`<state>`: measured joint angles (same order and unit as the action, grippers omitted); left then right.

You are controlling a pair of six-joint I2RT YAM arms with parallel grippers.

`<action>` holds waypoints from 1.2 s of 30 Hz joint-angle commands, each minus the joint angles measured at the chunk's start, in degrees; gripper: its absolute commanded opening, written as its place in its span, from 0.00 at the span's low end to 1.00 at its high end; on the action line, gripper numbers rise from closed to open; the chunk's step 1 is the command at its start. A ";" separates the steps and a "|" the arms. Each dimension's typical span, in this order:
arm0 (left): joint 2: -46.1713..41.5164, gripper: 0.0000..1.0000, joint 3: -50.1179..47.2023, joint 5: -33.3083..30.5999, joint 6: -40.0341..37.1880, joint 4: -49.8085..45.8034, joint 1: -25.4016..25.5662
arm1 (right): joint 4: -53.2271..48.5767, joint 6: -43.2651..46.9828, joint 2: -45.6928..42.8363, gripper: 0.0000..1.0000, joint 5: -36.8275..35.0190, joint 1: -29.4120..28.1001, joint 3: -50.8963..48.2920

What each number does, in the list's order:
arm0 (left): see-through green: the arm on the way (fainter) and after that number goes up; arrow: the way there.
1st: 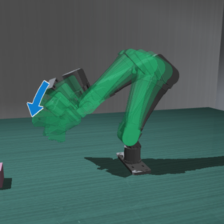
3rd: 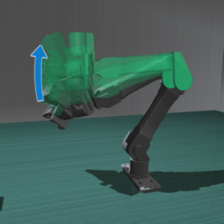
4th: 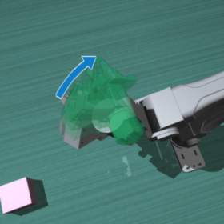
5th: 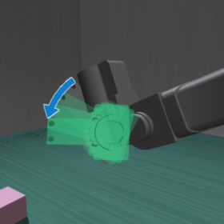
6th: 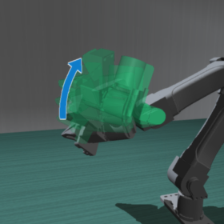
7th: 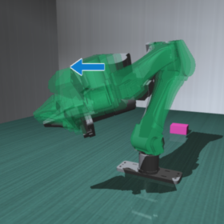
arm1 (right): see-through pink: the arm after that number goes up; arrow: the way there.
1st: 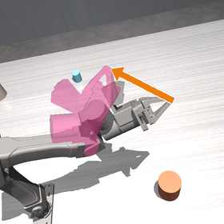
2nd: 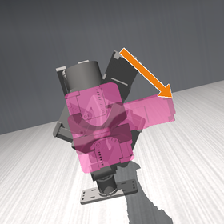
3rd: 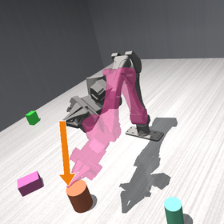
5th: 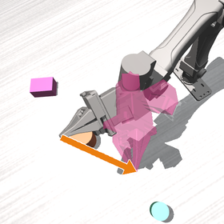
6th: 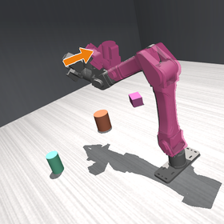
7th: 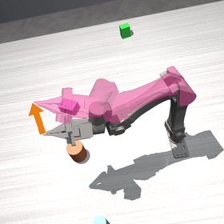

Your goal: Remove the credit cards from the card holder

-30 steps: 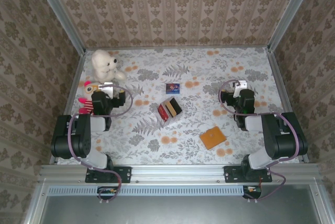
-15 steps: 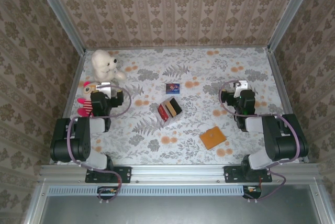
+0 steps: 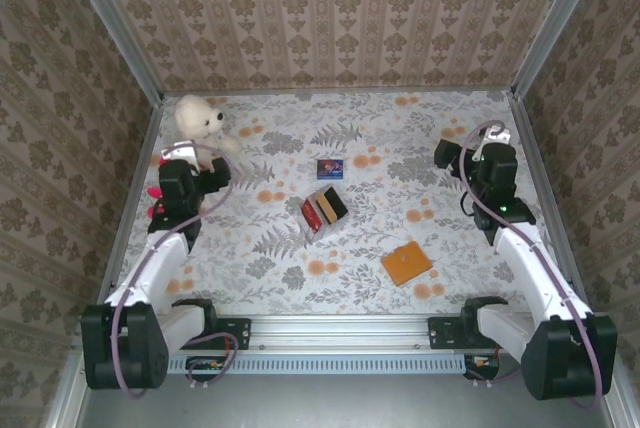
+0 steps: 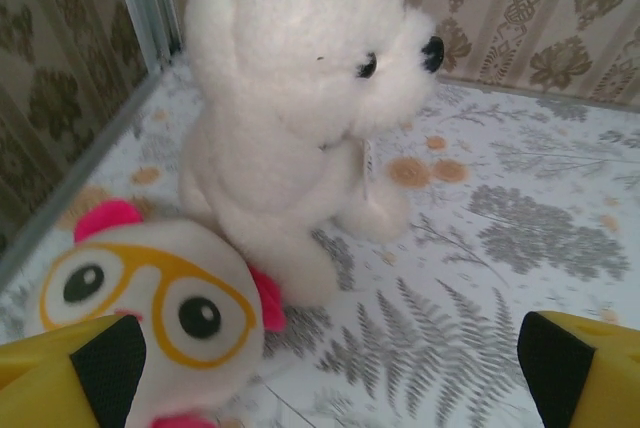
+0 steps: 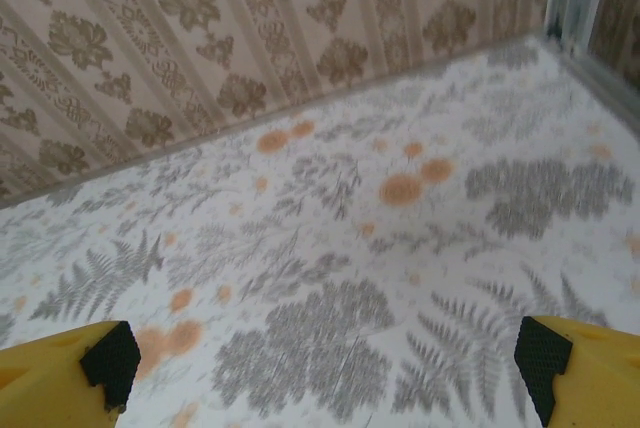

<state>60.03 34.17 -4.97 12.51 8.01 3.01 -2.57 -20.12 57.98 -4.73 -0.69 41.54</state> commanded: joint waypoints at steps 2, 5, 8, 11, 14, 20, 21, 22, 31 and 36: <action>-1.10 1.00 7.46 4.22 11.93 -19.68 0.51 | -21.95 -10.50 0.08 1.00 6.82 -1.99 5.23; -0.33 1.00 9.67 8.68 13.65 -21.91 1.72 | -25.54 -15.11 1.45 1.00 9.80 -3.59 6.80; 0.81 1.00 12.37 11.03 14.06 -24.26 4.14 | -24.58 -20.61 1.79 1.00 15.33 -5.73 5.22; 2.55 1.00 15.29 11.13 12.55 -26.46 7.25 | -26.67 -24.65 1.96 1.00 19.91 -8.13 4.45; 4.22 1.00 16.85 8.97 11.28 -27.27 10.46 | -34.93 -27.00 2.20 1.00 17.51 -11.55 5.36; 7.21 1.00 17.68 3.55 9.32 -25.54 14.36 | -45.46 -31.83 4.45 1.00 8.92 -18.57 6.09; 7.68 1.00 17.91 2.63 9.05 -25.16 14.61 | -45.82 -33.53 5.00 1.00 8.31 -19.74 5.45; 8.21 1.00 18.33 1.95 8.85 -25.23 14.66 | -45.79 -35.43 5.41 1.00 8.13 -20.91 4.64; 11.89 1.00 19.73 0.40 6.16 -24.05 14.75 | -41.05 -48.43 10.82 1.00 4.66 -29.84 -0.69; 12.81 1.00 20.20 0.84 4.76 -23.81 14.66 | -36.54 -50.57 16.94 1.00 5.58 -31.68 -1.56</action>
<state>72.66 52.29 -3.49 19.51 -16.27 17.61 -41.58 -66.67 72.84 1.89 -31.29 40.38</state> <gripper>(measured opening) 0.999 0.999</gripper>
